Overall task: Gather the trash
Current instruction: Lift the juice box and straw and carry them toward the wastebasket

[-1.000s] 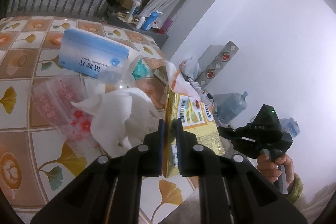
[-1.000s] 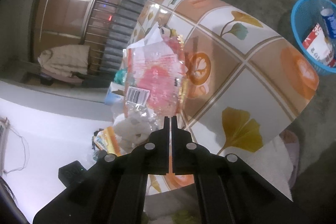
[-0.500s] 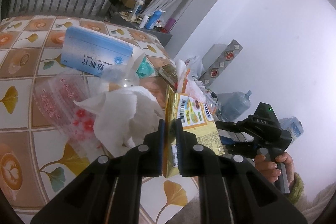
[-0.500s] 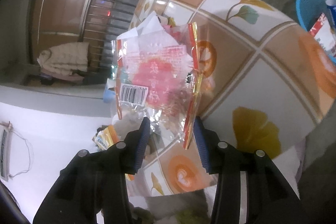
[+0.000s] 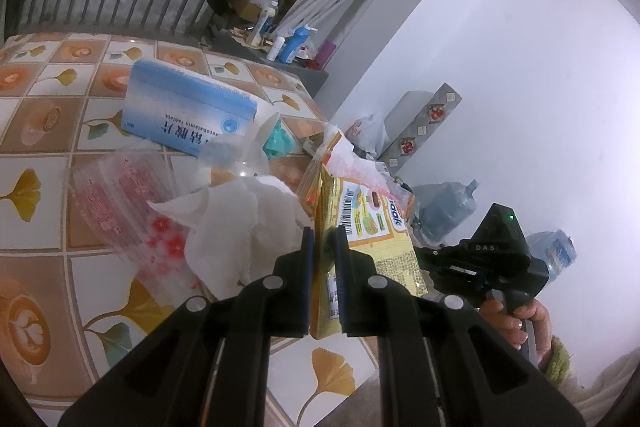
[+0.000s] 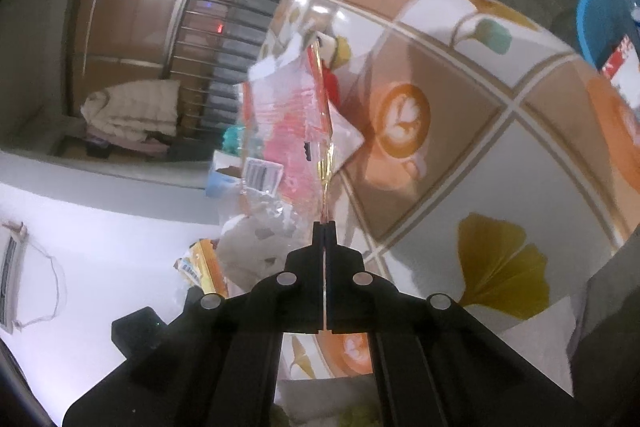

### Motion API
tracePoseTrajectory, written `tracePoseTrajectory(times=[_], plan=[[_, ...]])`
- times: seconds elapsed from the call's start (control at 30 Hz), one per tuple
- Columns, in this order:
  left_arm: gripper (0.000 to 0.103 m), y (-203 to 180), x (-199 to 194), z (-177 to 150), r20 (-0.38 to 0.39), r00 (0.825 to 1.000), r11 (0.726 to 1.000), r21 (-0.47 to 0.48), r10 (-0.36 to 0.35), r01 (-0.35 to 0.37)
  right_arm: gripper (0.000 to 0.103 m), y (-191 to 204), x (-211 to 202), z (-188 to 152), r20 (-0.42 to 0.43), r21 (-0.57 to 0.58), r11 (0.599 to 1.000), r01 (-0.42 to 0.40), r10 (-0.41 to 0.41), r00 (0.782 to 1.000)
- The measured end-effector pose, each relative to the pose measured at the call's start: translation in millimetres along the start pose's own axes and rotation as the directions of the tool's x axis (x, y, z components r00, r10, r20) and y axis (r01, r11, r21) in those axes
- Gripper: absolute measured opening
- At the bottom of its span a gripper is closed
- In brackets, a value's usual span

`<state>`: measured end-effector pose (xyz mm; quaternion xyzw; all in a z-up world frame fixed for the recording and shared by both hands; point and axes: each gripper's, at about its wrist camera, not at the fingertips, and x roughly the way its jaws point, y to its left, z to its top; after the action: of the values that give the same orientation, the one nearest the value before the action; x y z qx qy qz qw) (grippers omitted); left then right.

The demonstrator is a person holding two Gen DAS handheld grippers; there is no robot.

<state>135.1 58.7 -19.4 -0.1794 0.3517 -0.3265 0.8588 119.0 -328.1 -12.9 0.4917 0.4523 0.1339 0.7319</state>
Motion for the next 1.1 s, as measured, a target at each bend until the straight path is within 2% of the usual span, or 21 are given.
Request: tracePoseTrajectory(times=[0.67,1.1], plan=[[0.01,-11.3,-36.5,22.5,0.097,0.995,1.0,0.016,-0.017,0.015,0.0,36.0,-44.8,-3.0,0.125,-0.153,0.986,-0.072,0.092,0.988],[0.01,-33.1,-41.3,28.6,0.11,0.994,0.998,0.066,-0.025,0.018,0.0,60.6,-69.7,-3.7,0.19,-0.27,0.957,-0.102,0.157,0.969]])
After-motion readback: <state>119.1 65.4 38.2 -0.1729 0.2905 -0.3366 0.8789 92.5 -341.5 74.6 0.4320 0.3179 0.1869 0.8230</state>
